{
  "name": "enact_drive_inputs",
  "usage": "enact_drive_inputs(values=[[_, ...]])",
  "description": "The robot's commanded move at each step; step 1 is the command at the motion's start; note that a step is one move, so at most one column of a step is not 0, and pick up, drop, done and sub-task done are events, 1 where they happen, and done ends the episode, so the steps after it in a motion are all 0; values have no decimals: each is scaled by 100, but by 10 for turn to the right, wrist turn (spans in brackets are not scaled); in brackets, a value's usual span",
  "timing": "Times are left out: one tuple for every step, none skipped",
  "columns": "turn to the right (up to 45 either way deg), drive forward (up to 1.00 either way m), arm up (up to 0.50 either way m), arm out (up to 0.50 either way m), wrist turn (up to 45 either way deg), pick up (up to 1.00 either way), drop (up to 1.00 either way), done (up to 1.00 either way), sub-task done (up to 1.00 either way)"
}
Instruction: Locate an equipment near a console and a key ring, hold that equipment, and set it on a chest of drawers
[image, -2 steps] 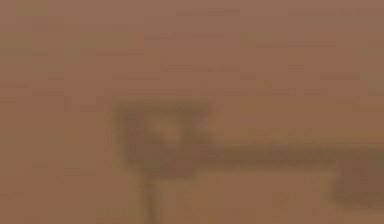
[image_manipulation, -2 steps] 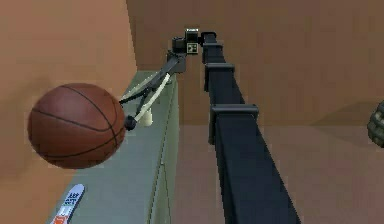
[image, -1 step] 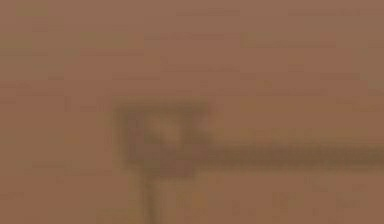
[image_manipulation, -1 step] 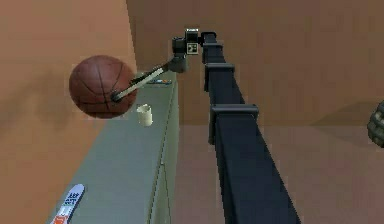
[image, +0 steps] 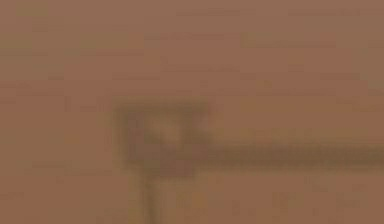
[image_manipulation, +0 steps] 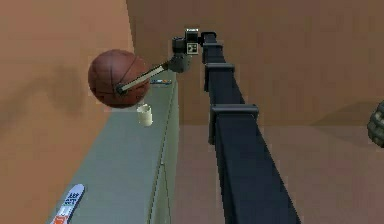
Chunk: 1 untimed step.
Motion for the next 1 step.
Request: enact_drive_inputs(values=[[0, 0, -8, 0, 0, 0, 0, 0, 0]])
